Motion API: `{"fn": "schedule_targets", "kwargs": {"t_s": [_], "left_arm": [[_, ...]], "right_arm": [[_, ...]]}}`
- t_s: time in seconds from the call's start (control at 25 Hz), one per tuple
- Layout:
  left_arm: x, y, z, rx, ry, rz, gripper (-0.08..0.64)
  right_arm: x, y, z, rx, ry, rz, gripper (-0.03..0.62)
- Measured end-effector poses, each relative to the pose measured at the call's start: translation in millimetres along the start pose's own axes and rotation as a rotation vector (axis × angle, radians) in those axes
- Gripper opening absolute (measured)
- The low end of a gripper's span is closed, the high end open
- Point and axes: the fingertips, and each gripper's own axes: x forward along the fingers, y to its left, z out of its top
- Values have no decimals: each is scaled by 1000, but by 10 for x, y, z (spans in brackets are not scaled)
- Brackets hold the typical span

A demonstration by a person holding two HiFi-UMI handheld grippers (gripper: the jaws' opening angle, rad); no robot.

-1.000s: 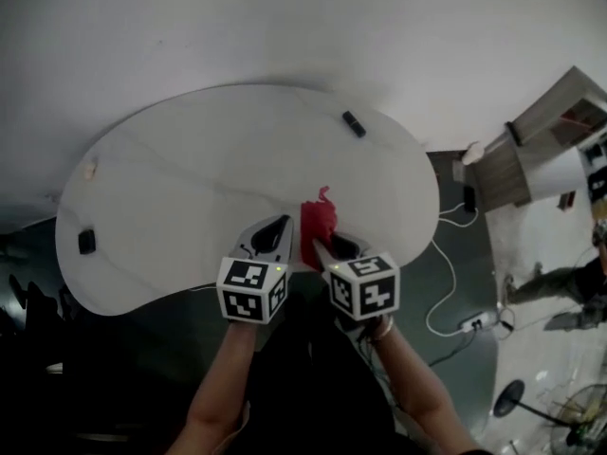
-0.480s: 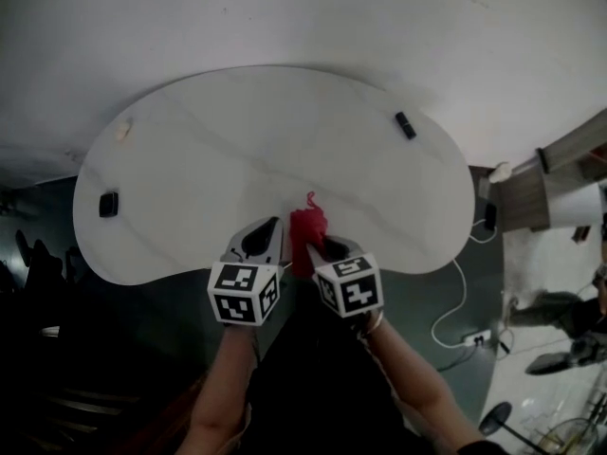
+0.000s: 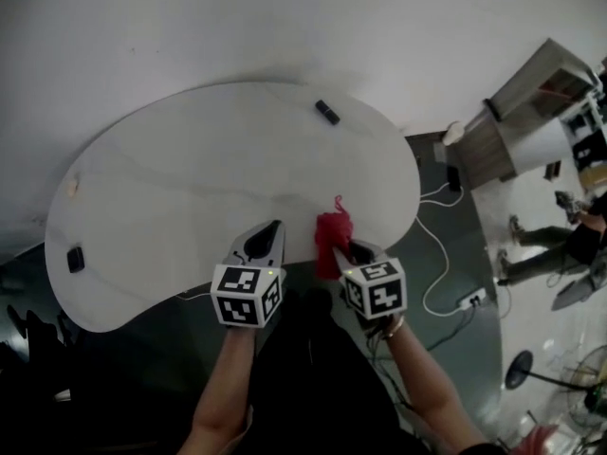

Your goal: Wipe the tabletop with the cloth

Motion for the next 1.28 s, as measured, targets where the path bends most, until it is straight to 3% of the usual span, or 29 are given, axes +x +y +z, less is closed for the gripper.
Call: {"fn": "schedule_targets", "kwargs": {"t_s": [0.24, 0.64, 0.88, 1.28], "left_arm": [[292, -540, 115, 91, 20, -110, 3], [523, -1085, 295, 179, 16, -193, 3], [492, -1122, 513, 201, -26, -181, 3], [256, -876, 865, 187, -122, -114, 3]], "right_arm": [[-412, -876, -273, 145, -25, -152, 63], [-862, -1727, -524, 231, -43, -346, 63], [-1234, -1646, -72, 247, -236, -320, 63], [-1579, -1198, 826, 109, -492, -263, 63]]}}
